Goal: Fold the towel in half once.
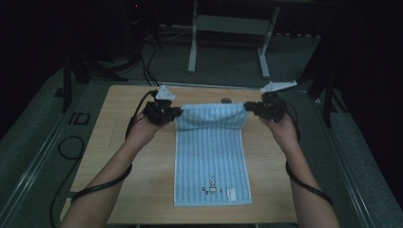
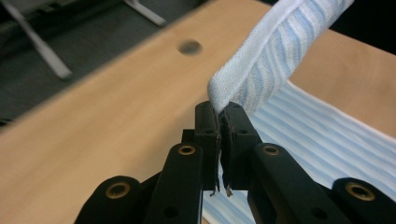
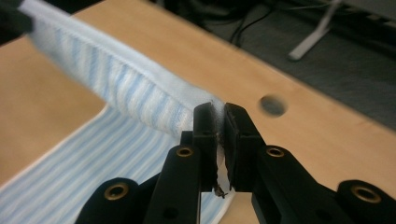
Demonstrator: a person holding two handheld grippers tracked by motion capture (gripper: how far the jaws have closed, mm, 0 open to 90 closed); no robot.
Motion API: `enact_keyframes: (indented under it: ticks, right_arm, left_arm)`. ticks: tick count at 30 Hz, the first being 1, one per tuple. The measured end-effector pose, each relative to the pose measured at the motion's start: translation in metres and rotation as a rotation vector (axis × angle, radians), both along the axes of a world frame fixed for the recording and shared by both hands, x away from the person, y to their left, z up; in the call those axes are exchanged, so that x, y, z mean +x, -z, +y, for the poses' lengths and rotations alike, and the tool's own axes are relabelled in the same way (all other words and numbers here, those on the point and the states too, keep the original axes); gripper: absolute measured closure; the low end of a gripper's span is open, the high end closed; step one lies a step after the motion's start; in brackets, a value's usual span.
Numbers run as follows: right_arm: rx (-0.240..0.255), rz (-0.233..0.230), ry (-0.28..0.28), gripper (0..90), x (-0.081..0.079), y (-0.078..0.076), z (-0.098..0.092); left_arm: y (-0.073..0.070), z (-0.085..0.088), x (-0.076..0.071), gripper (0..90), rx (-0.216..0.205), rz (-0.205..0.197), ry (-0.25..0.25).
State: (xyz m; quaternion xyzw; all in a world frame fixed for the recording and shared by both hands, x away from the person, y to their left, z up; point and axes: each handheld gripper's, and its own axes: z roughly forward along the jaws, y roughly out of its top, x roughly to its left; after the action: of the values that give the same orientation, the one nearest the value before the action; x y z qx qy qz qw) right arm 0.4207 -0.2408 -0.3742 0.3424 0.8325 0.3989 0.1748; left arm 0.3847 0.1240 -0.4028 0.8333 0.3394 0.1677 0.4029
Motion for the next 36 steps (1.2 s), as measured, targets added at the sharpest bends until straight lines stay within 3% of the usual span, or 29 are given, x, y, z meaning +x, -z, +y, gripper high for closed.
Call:
enact_keyframes:
  ticks: [6,9,10,11,13,18,20,26,28,33,34,36]
  right_arm:
    - [0.001,0.059,-0.072,83.4,-0.049,0.045,-0.009]
    - [0.026,0.115,-0.085,83.4,-0.068,0.068,-0.015]
    - [0.013,0.119,-0.088,83.4,-0.074,0.074,-0.015]
    - [0.0,0.125,-0.093,83.4,-0.079,0.08,-0.015]
    - [0.021,0.147,-0.099,83.4,-0.087,0.09,-0.018]
    - [0.041,0.221,-0.102,83.4,-0.097,0.112,-0.022]
    - [0.052,0.248,-0.102,83.4,-0.101,0.121,-0.023]
    - [0.005,0.316,-0.102,83.3,-0.107,0.149,-0.021]
    - [0.007,0.317,-0.1,83.3,-0.108,0.151,-0.022]
    - [0.029,0.277,-0.112,83.3,-0.115,0.134,-0.026]
    - [0.048,0.249,-0.125,83.3,-0.124,0.12,-0.029]
    - [0.048,0.231,-0.145,83.2,-0.135,0.113,-0.03]
  left_arm:
    - [0.041,-0.005,-0.046,85.2,-0.001,0.058,0.097]
    - [0.061,-0.006,-0.063,85.2,0.002,0.092,0.116]
    - [0.067,-0.004,-0.067,85.2,0.005,0.097,0.114]
    - [0.072,-0.003,-0.07,85.2,-0.007,0.116,0.12]
    - [0.083,0.001,-0.077,85.2,-0.027,0.145,0.112]
    - [0.11,0.002,-0.088,85.1,-0.016,0.209,0.117]
    - [0.119,0.002,-0.089,85.1,-0.031,0.247,0.127]
    - [0.129,0.002,-0.091,85.1,-0.02,0.274,0.131]
    - [0.124,0.003,-0.094,85.1,-0.035,0.265,0.135]
    - [0.114,0.003,-0.107,84.9,-0.028,0.222,0.148]
    - [0.11,0.002,-0.116,84.9,-0.026,0.213,0.161]
    - [0.108,0.002,-0.126,84.6,-0.011,0.193,0.182]
